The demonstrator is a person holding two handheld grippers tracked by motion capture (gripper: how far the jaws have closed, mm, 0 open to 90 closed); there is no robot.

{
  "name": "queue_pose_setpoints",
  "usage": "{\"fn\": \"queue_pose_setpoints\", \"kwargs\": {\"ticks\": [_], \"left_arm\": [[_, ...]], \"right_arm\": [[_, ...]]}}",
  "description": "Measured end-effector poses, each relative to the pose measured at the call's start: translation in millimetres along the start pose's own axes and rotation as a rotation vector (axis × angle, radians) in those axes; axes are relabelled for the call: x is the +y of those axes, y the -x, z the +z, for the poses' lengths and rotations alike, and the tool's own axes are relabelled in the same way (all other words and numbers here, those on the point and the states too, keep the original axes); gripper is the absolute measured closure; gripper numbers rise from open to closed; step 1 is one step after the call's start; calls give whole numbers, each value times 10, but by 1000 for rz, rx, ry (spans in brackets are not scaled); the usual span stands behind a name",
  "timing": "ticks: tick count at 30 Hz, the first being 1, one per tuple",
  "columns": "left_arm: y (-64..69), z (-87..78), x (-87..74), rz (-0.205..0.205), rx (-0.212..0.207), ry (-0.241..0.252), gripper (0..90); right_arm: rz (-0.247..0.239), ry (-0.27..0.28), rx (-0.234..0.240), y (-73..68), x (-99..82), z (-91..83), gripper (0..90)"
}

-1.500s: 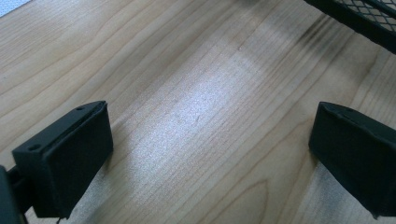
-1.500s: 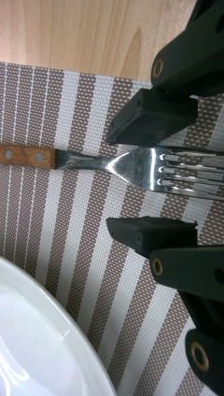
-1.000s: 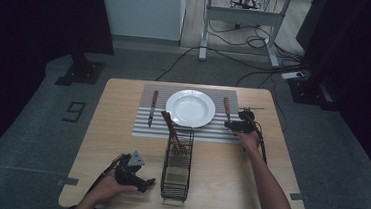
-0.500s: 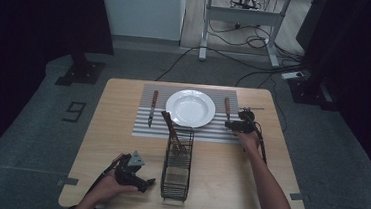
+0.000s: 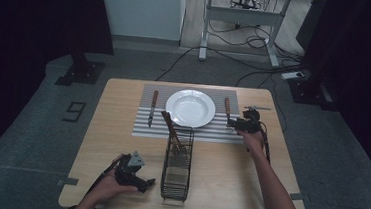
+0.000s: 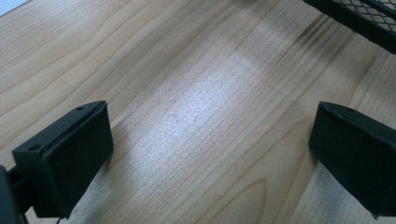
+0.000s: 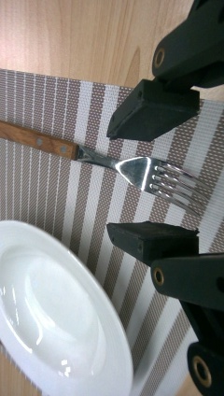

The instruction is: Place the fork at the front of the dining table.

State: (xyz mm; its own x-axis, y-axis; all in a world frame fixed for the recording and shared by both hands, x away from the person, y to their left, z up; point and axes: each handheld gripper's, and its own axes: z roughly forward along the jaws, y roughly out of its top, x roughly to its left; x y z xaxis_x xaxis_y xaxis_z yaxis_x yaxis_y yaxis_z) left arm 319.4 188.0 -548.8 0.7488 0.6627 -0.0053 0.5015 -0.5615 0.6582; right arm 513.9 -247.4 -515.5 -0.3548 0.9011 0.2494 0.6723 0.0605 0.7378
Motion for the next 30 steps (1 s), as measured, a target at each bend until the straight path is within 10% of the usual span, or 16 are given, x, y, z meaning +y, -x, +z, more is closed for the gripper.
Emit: {"fn": "queue_pose_setpoints", "kwargs": {"ticks": [30], "left_arm": [[2,0,0,-1,0,0,0]], "right_arm": [[-179,38,186,-553,-618,-1016,445]]}}
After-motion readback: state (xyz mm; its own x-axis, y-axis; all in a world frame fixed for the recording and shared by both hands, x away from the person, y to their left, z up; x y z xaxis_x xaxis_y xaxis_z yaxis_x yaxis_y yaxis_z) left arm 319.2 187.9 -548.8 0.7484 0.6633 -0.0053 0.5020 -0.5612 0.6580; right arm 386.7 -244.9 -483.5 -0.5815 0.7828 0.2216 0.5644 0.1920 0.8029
